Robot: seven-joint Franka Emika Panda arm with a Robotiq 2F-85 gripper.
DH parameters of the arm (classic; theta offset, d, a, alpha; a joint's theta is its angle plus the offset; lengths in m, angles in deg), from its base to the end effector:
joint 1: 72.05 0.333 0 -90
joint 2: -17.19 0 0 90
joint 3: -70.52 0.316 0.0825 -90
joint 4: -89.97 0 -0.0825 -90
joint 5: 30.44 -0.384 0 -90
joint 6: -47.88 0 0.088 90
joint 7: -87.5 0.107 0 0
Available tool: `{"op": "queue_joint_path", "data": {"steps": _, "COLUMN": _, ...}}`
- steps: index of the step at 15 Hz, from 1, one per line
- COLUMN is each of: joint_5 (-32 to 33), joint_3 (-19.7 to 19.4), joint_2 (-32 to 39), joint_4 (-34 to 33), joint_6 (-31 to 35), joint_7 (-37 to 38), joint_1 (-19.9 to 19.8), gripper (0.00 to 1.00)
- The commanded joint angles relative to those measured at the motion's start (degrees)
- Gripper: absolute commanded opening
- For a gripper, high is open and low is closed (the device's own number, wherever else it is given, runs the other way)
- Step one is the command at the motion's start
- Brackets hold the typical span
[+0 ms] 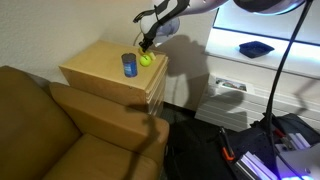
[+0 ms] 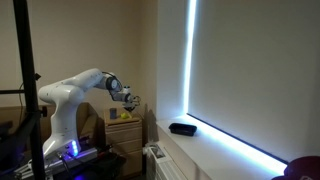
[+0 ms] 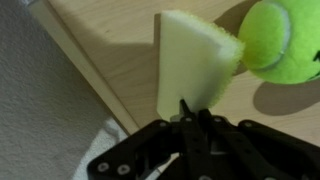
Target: Put the object in the black tray on the night stand
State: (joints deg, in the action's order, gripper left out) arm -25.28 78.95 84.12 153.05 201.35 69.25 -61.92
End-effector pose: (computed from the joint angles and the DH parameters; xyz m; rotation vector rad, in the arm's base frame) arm 0.7657 0.2132 0.1393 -2.8815 -0.8867 -0.6425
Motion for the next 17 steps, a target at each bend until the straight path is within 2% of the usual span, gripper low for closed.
{"op": "queue_joint_path", "data": {"steps": 1, "joint_5": 1.0, "joint_3": -1.7, "joint_2": 1.7, "joint_4": -2.6, "joint_6": -1.7, "joint_7": 2.1, "joint_1": 0.6, "gripper": 0.34}}
{"op": "queue_joint_path", "data": {"steps": 3, "joint_5": 0.2, "joint_3": -1.5, "joint_2": 1.1, "joint_4": -2.1, "joint_6": -1.1, "joint_7": 3.2, "joint_1": -0.1, "gripper": 0.47}}
{"op": "queue_joint_path", "data": {"steps": 5, "joint_5": -2.3, "joint_3": 1.6, "joint_2": 0.3, "joint_4": -1.3, "joint_6": -1.2, "joint_7": 3.0, "joint_1": -2.4, "gripper": 0.61}}
{"op": "queue_joint_path", "data": {"steps": 10, "joint_5": -11.9, "joint_3": 15.3, "joint_2": -2.9, "joint_4": 1.3, "joint_6": -2.3, "joint_7": -2.2, "joint_1": -11.1, "gripper": 0.97}}
{"op": "queue_joint_path", "data": {"steps": 13, "joint_5": -16.3, "joint_3": 21.8, "joint_2": -5.0, "joint_4": 3.5, "joint_6": -0.9, "joint_7": -3.1, "joint_1": -16.0, "gripper": 1.0}}
{"op": "queue_joint_path", "data": {"steps": 15, "joint_5": -20.4, "joint_3": 28.3, "joint_2": -6.2, "joint_4": 6.1, "joint_6": -0.7, "joint_7": -5.1, "joint_1": -20.9, "gripper": 1.0}}
{"op": "queue_joint_path", "data": {"steps": 16, "joint_5": -18.8, "joint_3": 22.2, "joint_2": -3.3, "joint_4": -0.1, "joint_6": -0.9, "joint_7": -3.1, "joint_1": -15.4, "gripper": 1.0}}
{"op": "queue_joint_path", "data": {"steps": 17, "joint_5": -19.3, "joint_3": 23.3, "joint_2": -3.9, "joint_4": 0.3, "joint_6": -1.0, "joint_7": -3.6, "joint_1": -16.3, "gripper": 1.0}}
